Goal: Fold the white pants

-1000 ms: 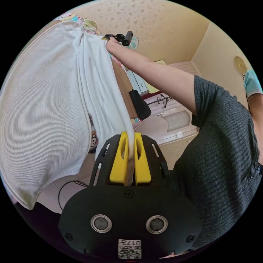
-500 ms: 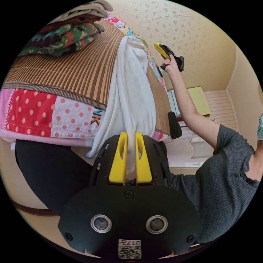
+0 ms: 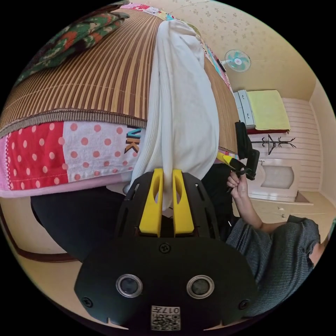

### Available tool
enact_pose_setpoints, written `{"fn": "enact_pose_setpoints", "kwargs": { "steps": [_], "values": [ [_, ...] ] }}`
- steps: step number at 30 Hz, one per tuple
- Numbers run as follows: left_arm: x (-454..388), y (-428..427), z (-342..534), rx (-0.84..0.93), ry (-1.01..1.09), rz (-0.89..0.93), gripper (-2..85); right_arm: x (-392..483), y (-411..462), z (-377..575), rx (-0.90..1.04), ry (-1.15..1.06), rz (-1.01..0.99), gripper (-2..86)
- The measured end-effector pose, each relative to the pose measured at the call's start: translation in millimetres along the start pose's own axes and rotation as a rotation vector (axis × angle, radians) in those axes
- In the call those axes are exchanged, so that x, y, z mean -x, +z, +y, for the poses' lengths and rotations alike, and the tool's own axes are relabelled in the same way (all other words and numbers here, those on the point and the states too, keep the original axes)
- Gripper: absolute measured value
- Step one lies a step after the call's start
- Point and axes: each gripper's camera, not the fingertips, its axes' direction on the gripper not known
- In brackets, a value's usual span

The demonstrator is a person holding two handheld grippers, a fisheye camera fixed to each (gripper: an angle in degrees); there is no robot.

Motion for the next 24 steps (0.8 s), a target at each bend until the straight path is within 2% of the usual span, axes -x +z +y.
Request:
{"fn": "enact_pose_setpoints", "kwargs": {
  "steps": [3,5,7,10,13,17,21,23,24],
  "values": [
    [-3,-12,-6,0.050,0.034,0.017,4.7,8,7,-6,0.156,-0.112,0.213,8.2],
    [1,-20,-10,0.090,0.048,0.078,4.5,13,28,-11,0.362,-0.221,0.298,5.9],
    [8,-33,-14,0.132,0.047,0.183,4.3,19,23,-10,0.342,-0.279,0.311,4.5],
    [3,-59,-11,0.111,0.105,0.243,4.2,1,-4,-17,0.256,-0.174,0.200,4.2],
    [-4,-70,-4,0.100,0.097,0.130,4.2,-26,-23,-16,0.174,-0.088,0.166,5.7],
    [-3,-66,1,0.095,0.052,0.068,4.2,-50,-18,-26,0.201,-0.036,0.025,9.8],
    [4,-77,4,0.099,0.027,0.138,4.2,-53,-18,-33,0.232,-0.067,-0.025,5.8],
    [2,-90,8,0.089,0.061,0.222,4.2,-54,-36,-38,0.265,-0.115,-0.070,3.5],
    [2,-101,11,0.065,0.098,0.338,4.2,-54,-43,-39,0.264,-0.136,-0.101,3.3]
  ]
}}
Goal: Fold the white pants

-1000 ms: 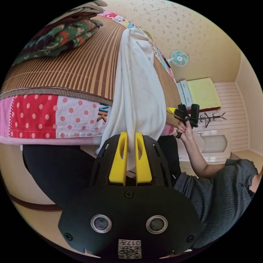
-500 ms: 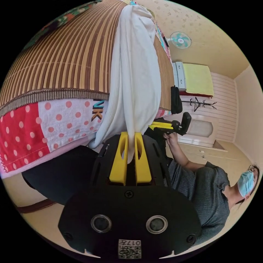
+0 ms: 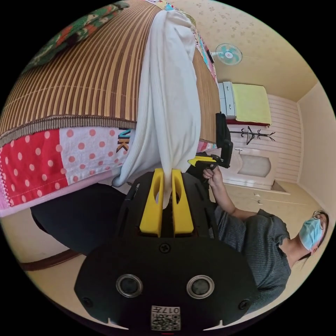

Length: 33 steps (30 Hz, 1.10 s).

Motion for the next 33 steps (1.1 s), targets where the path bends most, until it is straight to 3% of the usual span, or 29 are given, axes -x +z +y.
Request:
{"fn": "enact_pose_setpoints", "kwargs": {
  "steps": [1,4,6,10,13,20,24,29,33],
  "values": [
    [-1,-11,5,-0.033,0.034,0.132,4.2,3,-16,4,-0.023,-0.059,-0.085,3.0],
    [-5,-34,23,-0.088,0.116,0.238,4.0,19,-58,20,-0.142,-0.215,-0.263,2.6],
    [-6,-32,34,-0.046,0.116,0.144,3.9,32,-67,27,-0.147,-0.272,-0.242,2.4],
    [22,-8,48,-0.007,-0.078,-0.165,3.9,34,-8,17,0.079,-0.175,0.067,2.5],
    [39,5,56,-0.012,-0.206,-0.228,4.4,18,19,6,0.193,-0.099,0.116,3.0],
    [1,-22,71,-0.261,-0.082,-0.273,10.9,-6,-47,-9,-0.076,0.049,0.157,8.3],
    [-3,5,33,-0.252,-0.016,-0.397,12.6,-22,-42,-45,-0.188,0.117,0.071,11.3],
    [-2,56,-2,-0.212,-0.034,-0.601,11.4,-15,-22,-78,-0.126,0.141,0.105,7.5],
    [-22,90,19,-0.188,0.131,-0.431,5.3,-23,-58,-53,-0.127,0.121,-0.016,4.3]
  ]
}}
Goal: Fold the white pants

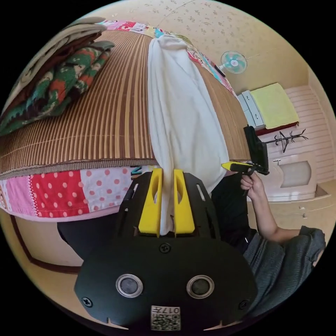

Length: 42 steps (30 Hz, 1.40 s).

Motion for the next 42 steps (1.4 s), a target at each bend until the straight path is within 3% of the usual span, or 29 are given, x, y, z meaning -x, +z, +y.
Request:
{"fn": "enact_pose_setpoints", "kwargs": {
  "steps": [4,6,9,14,18,20,25,31,36,39,42],
  "values": [
    [-27,44,46,0.120,0.073,0.210,5.2,-9,-37,48,0.103,-0.007,0.044,3.5],
    [-25,58,61,0.154,0.017,0.151,5.5,-21,-45,66,0.110,0.064,0.042,3.5],
    [-15,54,64,0.051,-0.052,0.103,7.2,-31,-65,83,-0.036,0.131,0.038,4.0],
    [-18,61,15,-0.030,-0.048,0.050,9.7,-15,-72,48,-0.221,0.136,0.124,6.8],
    [-34,97,-29,0.036,-0.019,-0.043,11.0,-9,-56,6,-0.258,0.151,0.167,8.0],
    [-38,105,-35,0.069,-0.026,-0.146,8.7,-7,-38,-18,-0.181,0.149,0.153,7.4],
    [-39,80,-6,-0.047,0.150,0.020,4.3,20,-44,-1,-0.202,0.063,0.216,3.4],
    [15,119,14,-0.003,-0.105,0.142,4.3,-19,-19,24,-0.196,0.157,0.065,3.0],
    [10,101,17,-0.146,-0.087,0.128,6.6,-8,-31,40,-0.256,0.096,0.107,4.4],
    [6,113,8,-0.053,0.005,0.148,10.2,-12,-20,45,-0.170,0.019,0.045,7.3],
    [-8,145,-1,0.115,0.071,0.078,14.0,-7,6,44,-0.059,-0.008,0.115,11.2]
  ]
}}
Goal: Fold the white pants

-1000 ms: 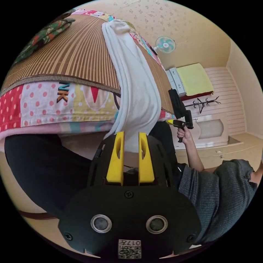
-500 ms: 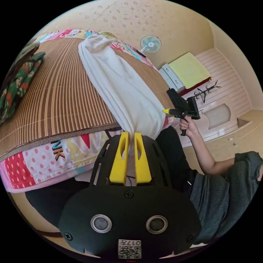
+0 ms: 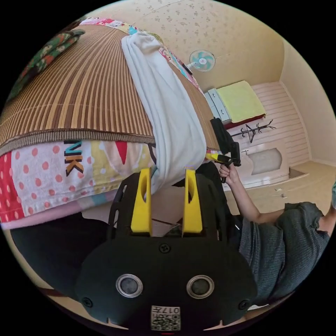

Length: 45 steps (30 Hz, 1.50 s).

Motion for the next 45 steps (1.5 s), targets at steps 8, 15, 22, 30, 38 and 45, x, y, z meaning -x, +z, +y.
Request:
{"fn": "enact_pose_setpoints", "kwargs": {
  "steps": [8,15,22,30,38,45],
  "values": [
    [-17,50,-11,0.031,-0.022,-0.111,10.3,-4,23,14,-0.051,0.044,-0.080,7.7],
    [-27,11,8,-0.078,0.019,-0.027,9.3,-9,5,29,-0.151,0.085,-0.234,9.6],
    [-29,-34,-11,-0.301,-0.019,0.007,11.6,7,-18,6,-0.243,0.083,-0.107,12.4],
    [-42,19,10,-0.244,-0.109,-0.033,13.1,28,23,23,-0.103,0.051,-0.015,10.3],
    [-29,49,21,-0.166,-0.140,0.052,11.1,-9,51,45,-0.028,0.158,-0.249,9.4],
    [-55,57,35,-0.106,-0.054,0.156,4.7,-14,61,79,-0.022,0.132,-0.347,4.4]
  ]
}}
